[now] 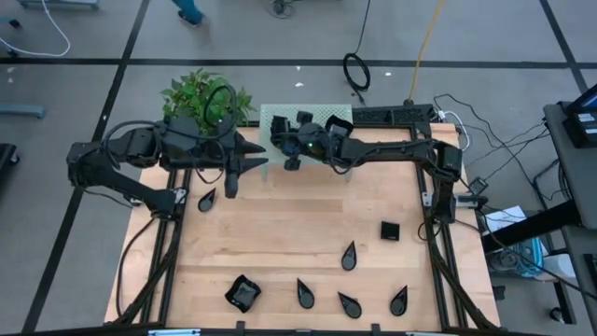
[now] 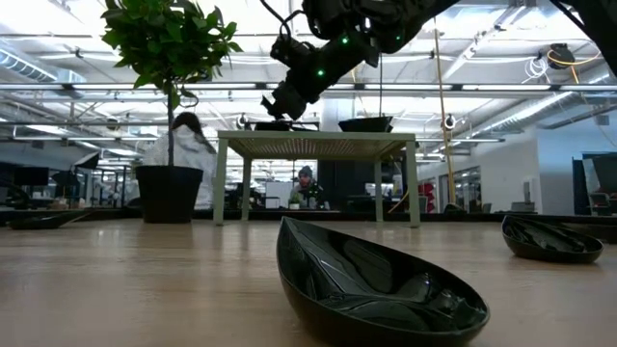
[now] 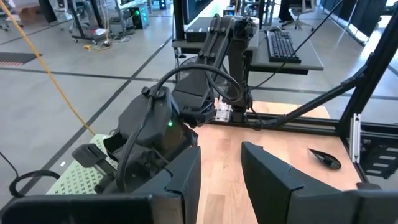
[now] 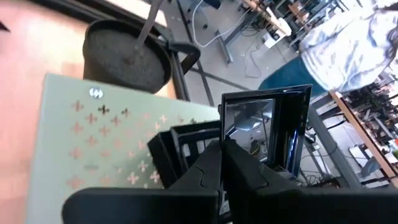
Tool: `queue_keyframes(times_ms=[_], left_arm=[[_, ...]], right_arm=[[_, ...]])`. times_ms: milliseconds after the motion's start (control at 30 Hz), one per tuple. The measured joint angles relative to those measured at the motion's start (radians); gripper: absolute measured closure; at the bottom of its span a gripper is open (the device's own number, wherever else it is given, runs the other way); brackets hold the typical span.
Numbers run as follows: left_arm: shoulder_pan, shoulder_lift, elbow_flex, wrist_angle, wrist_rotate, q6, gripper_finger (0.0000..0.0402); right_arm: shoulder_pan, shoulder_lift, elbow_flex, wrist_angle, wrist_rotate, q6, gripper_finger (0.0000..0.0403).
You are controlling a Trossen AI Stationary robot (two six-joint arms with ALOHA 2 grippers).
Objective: Pick & Place Mini shaped plates
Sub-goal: Stack the square plate on top of the other square plate on the shelf
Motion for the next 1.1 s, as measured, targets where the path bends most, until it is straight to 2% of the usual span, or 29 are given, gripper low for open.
queue_keyframes(times_ms=[533,1100], left_arm=[[0.000,0.000,0.000,0.000,0.001,0.024,0.0282],[0.000,0.000,0.000,-0.003,0.001,0.025,0.0282]], right_arm=[[0.003,0.000,0.000,-0.051,-0.001,-0.001,0.0400],[0.004,-0.001,0.000,-0.051,0.001,0.001,0.0337]])
